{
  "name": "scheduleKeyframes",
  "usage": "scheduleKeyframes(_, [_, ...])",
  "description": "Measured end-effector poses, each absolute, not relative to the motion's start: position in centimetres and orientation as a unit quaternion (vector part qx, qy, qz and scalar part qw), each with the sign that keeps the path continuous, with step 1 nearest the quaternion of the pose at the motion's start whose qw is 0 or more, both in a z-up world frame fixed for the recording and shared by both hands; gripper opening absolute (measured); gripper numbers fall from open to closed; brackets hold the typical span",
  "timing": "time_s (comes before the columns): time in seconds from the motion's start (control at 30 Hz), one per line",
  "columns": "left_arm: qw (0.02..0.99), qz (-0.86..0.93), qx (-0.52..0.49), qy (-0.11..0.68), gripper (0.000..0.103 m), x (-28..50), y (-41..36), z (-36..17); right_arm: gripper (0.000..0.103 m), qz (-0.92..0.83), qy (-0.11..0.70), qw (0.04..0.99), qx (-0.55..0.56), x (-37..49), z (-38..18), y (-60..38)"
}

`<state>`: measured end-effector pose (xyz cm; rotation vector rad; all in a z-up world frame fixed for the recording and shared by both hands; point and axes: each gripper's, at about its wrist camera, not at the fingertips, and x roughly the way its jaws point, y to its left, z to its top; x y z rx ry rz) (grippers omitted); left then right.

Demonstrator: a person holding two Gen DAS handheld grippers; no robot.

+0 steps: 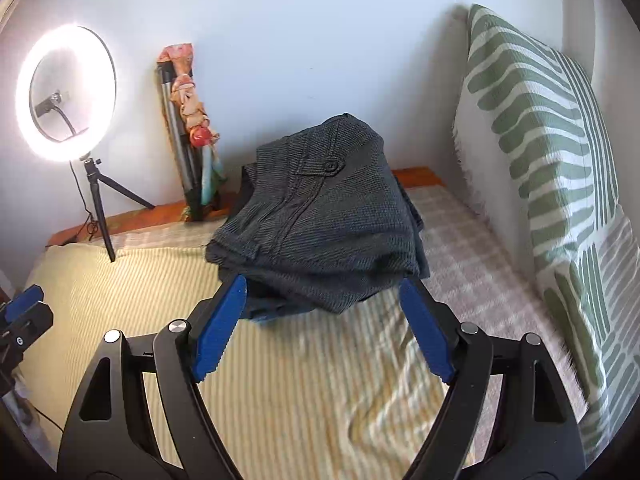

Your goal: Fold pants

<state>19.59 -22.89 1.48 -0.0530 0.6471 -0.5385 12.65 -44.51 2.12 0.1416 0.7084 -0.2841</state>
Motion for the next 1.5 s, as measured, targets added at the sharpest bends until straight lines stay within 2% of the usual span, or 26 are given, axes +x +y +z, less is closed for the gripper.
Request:
scheduleKeyframes(0.4, [0.919, -0.273, 0.008, 0.284, 0.082, 15.4, -19.9, 2.2, 0.081, -0.160, 0.309, 0.936, 0.054, 7.3, 2.3, -39.0])
scheduleKeyframes(0.8, [0.926, -0.250, 0.034, 0.279, 0.085, 15.2, -19.6, 0.9, 0.082, -0.158, 0.298, 0.940, 0.054, 6.7, 1.0, -37.2])
scheduleKeyframes(0.83, [0.928, -0.247, 0.035, 0.278, 0.085, 15.1, -19.6, 0.9, 0.087, -0.159, 0.297, 0.940, 0.054, 6.7, 1.0, -37.2])
scheduleKeyframes(0.87, [0.929, -0.242, 0.037, 0.276, 0.086, 15.2, -19.6, 0.8, 0.097, -0.160, 0.296, 0.940, 0.055, 6.7, 1.0, -37.2])
scheduleKeyframes(0.93, [0.932, -0.240, 0.041, 0.270, 0.089, 15.0, -19.6, 0.8, 0.103, -0.163, 0.282, 0.944, 0.056, 6.3, 1.2, -37.2])
scheduleKeyframes(1.0, [0.934, -0.239, 0.039, 0.261, 0.099, 14.8, -19.4, 0.8, 0.103, -0.164, 0.277, 0.945, 0.050, 6.2, 1.5, -37.1])
scheduleKeyframes(1.03, [0.936, -0.237, 0.037, 0.257, 0.100, 14.6, -19.3, 0.7, 0.103, -0.164, 0.275, 0.946, 0.049, 6.2, 1.6, -37.1])
scheduleKeyframes(1.2, [0.939, -0.239, 0.036, 0.244, 0.101, 14.2, -19.0, 0.5, 0.103, -0.166, 0.274, 0.946, 0.055, 6.2, 1.5, -37.4])
scheduleKeyframes(1.5, [0.934, -0.224, 0.030, 0.277, 0.101, 15.3, -18.6, -0.4, 0.103, -0.164, 0.276, 0.946, 0.045, 6.6, 1.0, -37.0])
